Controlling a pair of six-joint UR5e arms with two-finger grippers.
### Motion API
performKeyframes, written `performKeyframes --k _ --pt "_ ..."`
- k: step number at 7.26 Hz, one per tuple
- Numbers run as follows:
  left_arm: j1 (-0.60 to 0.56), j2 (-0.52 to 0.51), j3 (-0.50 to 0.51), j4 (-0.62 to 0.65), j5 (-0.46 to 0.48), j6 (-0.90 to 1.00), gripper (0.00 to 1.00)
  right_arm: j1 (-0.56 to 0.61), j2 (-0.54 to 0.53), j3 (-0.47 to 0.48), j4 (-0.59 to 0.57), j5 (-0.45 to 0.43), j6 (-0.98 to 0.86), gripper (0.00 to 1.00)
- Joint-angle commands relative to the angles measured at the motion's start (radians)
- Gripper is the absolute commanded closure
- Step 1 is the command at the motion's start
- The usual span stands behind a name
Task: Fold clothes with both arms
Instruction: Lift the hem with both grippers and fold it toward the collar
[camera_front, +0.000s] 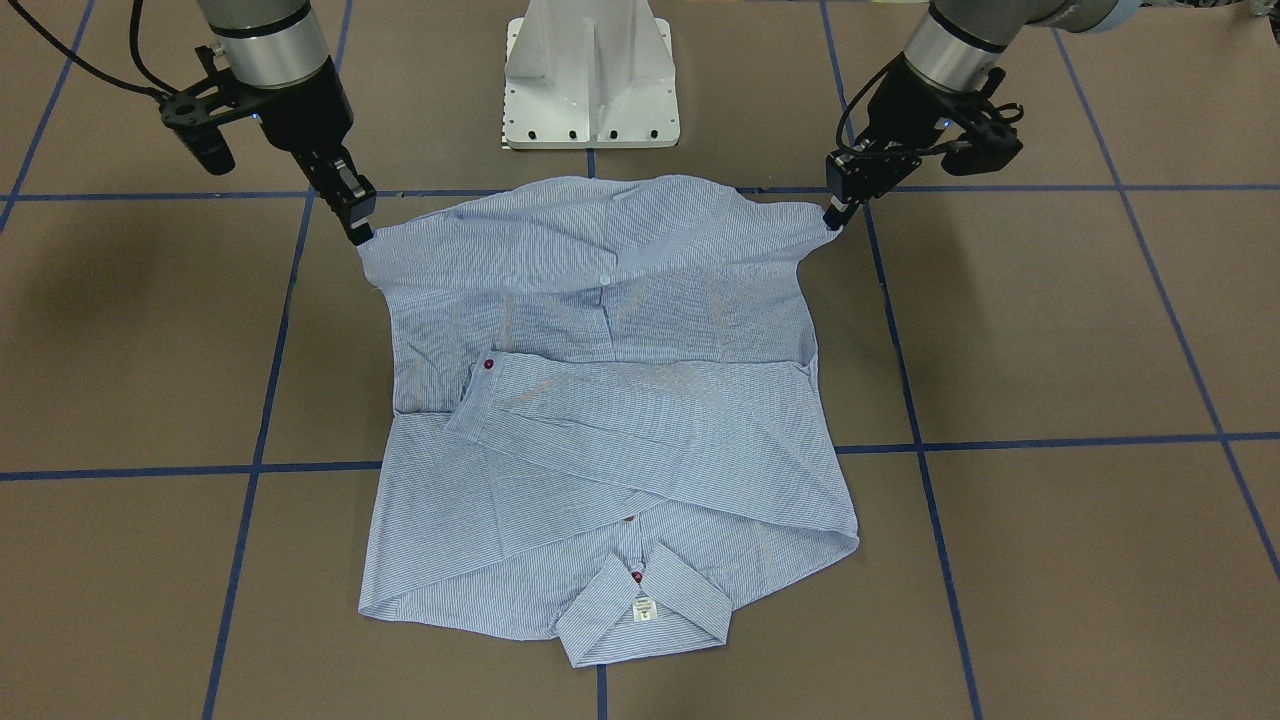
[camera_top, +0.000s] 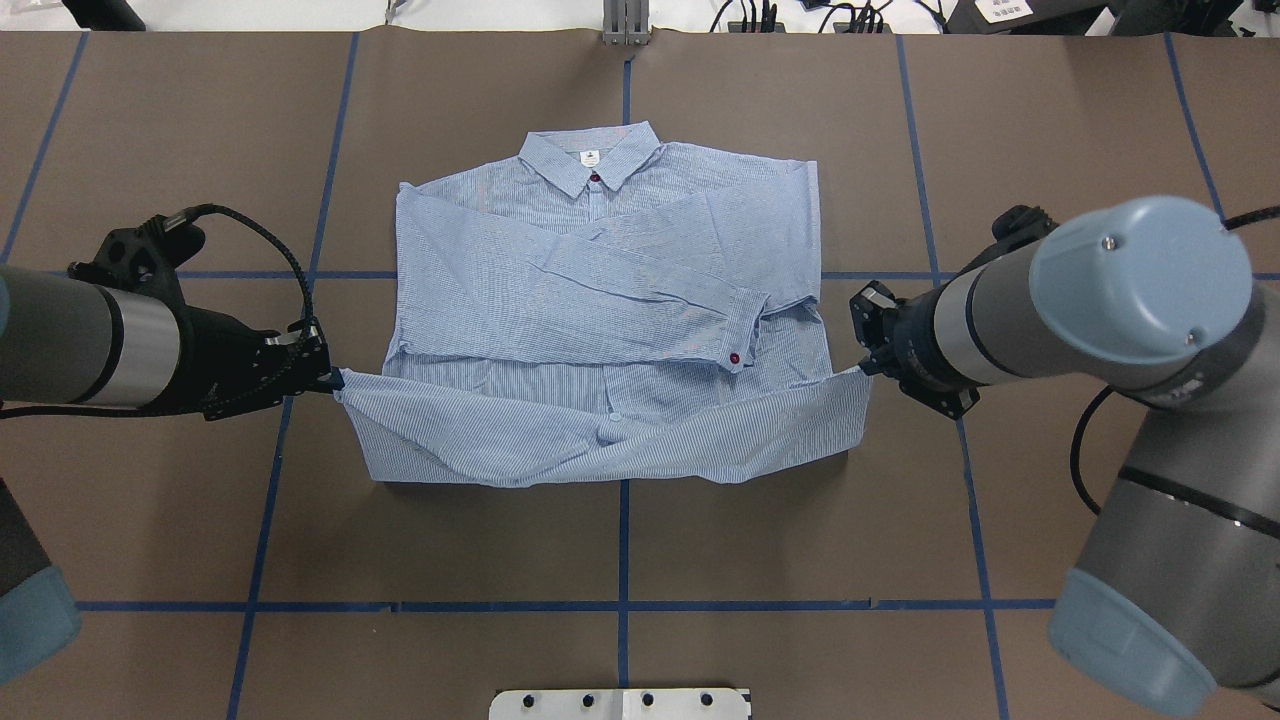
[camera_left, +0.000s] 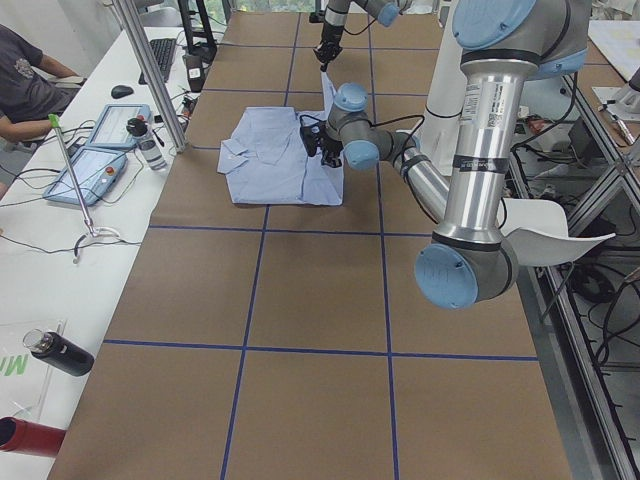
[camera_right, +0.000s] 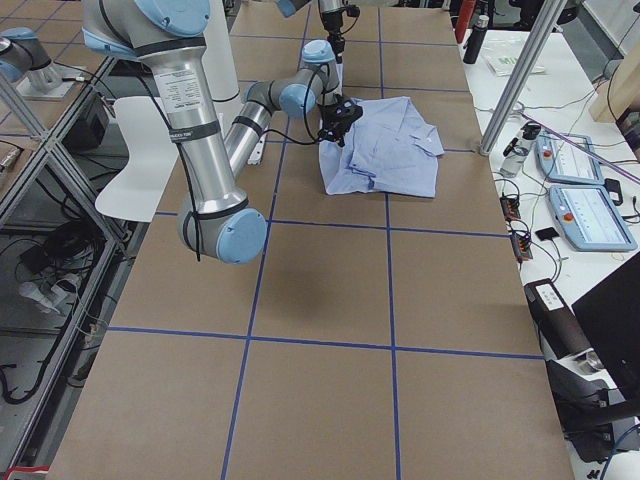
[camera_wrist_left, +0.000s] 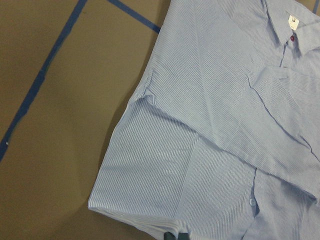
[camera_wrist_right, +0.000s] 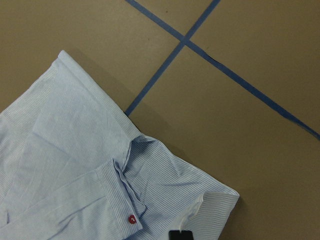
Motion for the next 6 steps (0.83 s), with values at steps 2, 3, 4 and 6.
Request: performKeyframes --k 2,3,4,6 --pt "-0.072 -0.071 0.089 0.004 -0.022 0.001 1.00 0.061 0.047 -0.070 0.005 -0.007 0.015 1.00" --pt "-0.103 -0.121 0.144 0.005 -0.022 0.001 1.00 0.061 0.086 -0.125 0.009 -0.042 0.020 1.00" --pt "-0.133 -0.156 0.193 0.005 -0.023 0.003 1.00 0.061 0.118 -0.175 0.009 -0.072 0.017 1.00" --pt "-0.186 -0.268 0.357 -0.010 -0.023 0.003 1.00 0.078 0.123 -0.237 0.015 -0.112 -0.004 1.00"
